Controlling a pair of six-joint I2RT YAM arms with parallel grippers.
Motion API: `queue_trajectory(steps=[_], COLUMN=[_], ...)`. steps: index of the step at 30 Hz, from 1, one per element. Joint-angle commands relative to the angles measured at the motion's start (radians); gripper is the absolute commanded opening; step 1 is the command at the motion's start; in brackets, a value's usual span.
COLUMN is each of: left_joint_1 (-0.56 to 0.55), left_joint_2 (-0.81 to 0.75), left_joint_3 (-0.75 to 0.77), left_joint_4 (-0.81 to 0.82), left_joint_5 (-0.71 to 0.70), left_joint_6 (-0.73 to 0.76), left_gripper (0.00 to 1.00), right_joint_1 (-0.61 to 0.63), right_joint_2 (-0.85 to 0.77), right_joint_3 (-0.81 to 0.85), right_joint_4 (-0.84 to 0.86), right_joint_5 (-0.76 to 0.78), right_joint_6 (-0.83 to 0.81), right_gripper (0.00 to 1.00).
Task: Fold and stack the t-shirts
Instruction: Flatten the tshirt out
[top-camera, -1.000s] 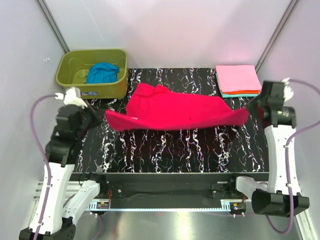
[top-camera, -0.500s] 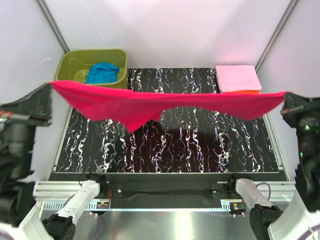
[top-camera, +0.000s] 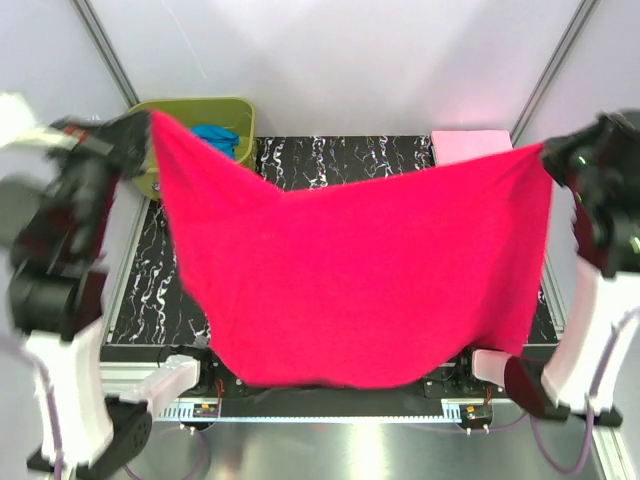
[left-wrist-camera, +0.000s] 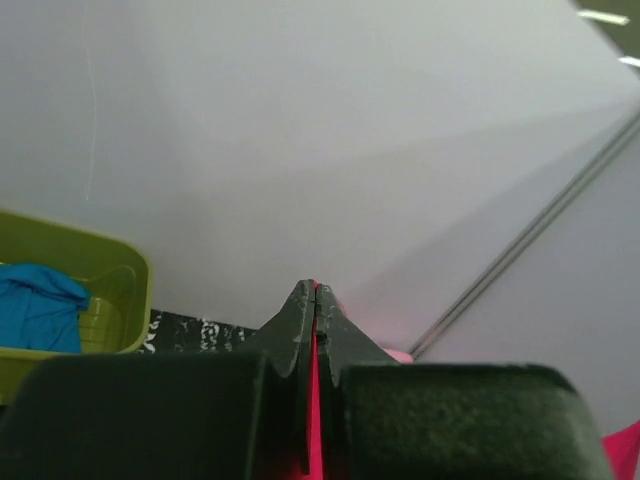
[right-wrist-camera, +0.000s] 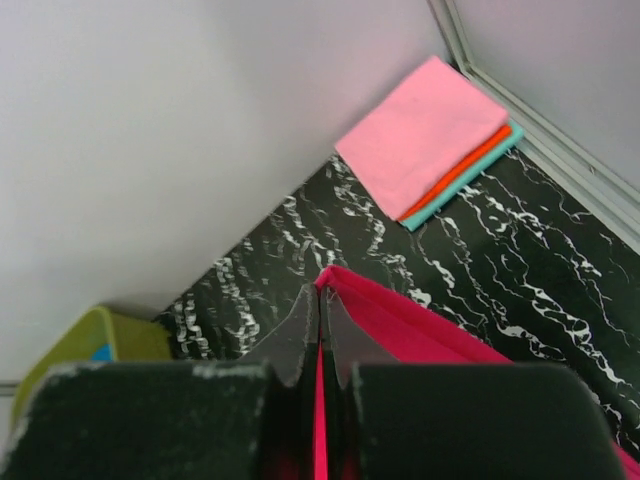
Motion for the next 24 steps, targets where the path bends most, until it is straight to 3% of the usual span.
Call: queue_trajectory(steps=[1, 4, 8, 14, 17, 19, 23, 24], left_joint_1=[0.0, 0.0, 0.0, -0.001, -0.001, -0.004, -0.006, -0.004], left_joint_2=[0.136, 0.237, 0.391, 0.523, 0.505, 0.439, 0.252, 0.21], left_joint_3=[-0.038, -0.041, 0.074, 0.267, 0.35, 0.326, 0.095, -0.032], left_joint_4=[0.22, 0.354, 0.376, 0.431, 0.432, 0.437, 0.507, 0.541], left_joint_5=[-0.019, -0.033, -0.076, -0.03, -0.03, -0.041, -0.052, -0.037], left_joint_6=[0.062, 0.097, 0.094, 0.05, 0.076, 0.108, 0.128, 0.125], left_gripper=[0.0, 0.0, 0.0, 0.0, 0.0, 0.0, 0.0, 0.0], right_joint_1=[-0.003, -0.003, -0.004, -0.013, -0.018, -0.02, -0.02, -0.02], right_joint_2=[0.058, 0.125, 0.24, 0.41, 0.414, 0.392, 0.329, 0.314], right_joint_3=[-0.078, -0.092, -0.04, 0.348, 0.395, 0.38, 0.271, 0.237], right_joint_4=[0.192, 0.29, 0.404, 0.374, 0.392, 0.409, 0.456, 0.47], right_joint_5=[0.077, 0.099, 0.102, 0.105, 0.091, 0.08, 0.112, 0.125], right_joint_6=[-0.007, -0.009, -0.065, -0.17, -0.185, -0.209, -0.271, -0.286], right_gripper=[0.0, 0.0, 0.0, 0.0, 0.0, 0.0, 0.0, 0.0])
